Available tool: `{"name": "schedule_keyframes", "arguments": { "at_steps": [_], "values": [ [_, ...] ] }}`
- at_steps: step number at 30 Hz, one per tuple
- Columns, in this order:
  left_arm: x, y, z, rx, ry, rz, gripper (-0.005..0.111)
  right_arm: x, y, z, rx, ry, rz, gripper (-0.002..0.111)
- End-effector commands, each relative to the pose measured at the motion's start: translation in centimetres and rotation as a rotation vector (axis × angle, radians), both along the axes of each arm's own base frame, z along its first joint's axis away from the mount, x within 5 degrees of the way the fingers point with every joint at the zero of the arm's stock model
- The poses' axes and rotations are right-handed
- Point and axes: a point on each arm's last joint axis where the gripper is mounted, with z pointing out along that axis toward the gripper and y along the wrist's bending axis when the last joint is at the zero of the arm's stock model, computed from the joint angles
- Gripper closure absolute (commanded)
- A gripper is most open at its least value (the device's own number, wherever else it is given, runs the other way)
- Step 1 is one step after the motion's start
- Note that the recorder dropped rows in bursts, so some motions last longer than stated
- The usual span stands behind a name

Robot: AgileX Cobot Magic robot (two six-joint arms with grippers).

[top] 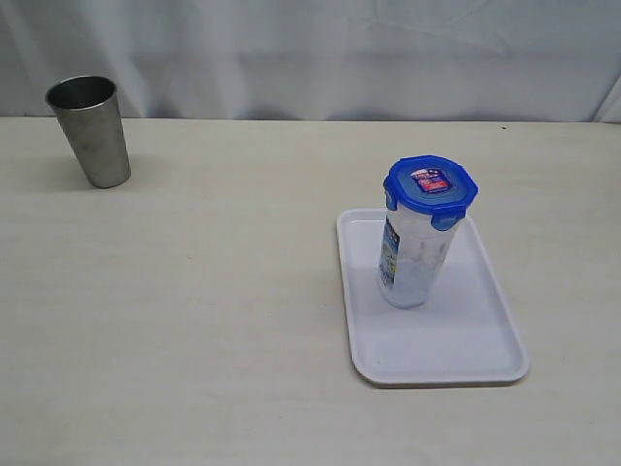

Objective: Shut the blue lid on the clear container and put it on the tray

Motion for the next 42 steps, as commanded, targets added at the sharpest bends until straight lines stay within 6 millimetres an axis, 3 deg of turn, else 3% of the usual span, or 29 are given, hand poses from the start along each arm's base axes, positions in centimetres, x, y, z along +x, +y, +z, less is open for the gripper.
{"name": "schedule_keyframes", "arguments": {
  "at_steps": [1, 6, 14, 21, 24, 29, 31, 42],
  "values": [
    [0.0, 0.0, -0.1, -0.008, -0.003, 0.002, 0.107, 0.5, -0.1, -1.0, -0.024, 0.01, -0.074, 0.104],
    [0.0, 0.0, -0.1, -0.008, -0.003, 0.002, 0.107, 1.7, -0.1, -3.5, -0.043, 0.09, -0.08, 0.104],
    [0.0, 0.0, -0.1, -0.008, -0.003, 0.002, 0.107, 3.9, -0.1, -10.8, -0.062, 0.361, -0.07, 0.104],
    [0.0, 0.0, -0.1, -0.008, -0.003, 0.002, 0.107, 4.2, 0.1, -12.9, -0.08, 0.585, -0.039, 0.104],
    [0.0, 0.0, -0.1, -0.008, -0.003, 0.002, 0.107, 4.0, 0.2, -14.7, -0.08, 0.782, -0.028, 0.104],
    [0.0, 0.0, -0.1, -0.008, -0.003, 0.002, 0.107, 3.9, 0.0, -14.9, -0.083, 0.806, -0.048, 0.104],
    [0.0, 0.0, -0.1, -0.008, -0.003, 0.002, 0.107, 3.9, 0.3, -14.9, 0.007, 0.806, -0.001, 0.104],
    [0.0, 0.0, -0.1, -0.008, -0.003, 0.002, 0.107, 3.9, 0.3, -15.1, -0.033, 0.83, -0.008, 0.104]
  ]
}}
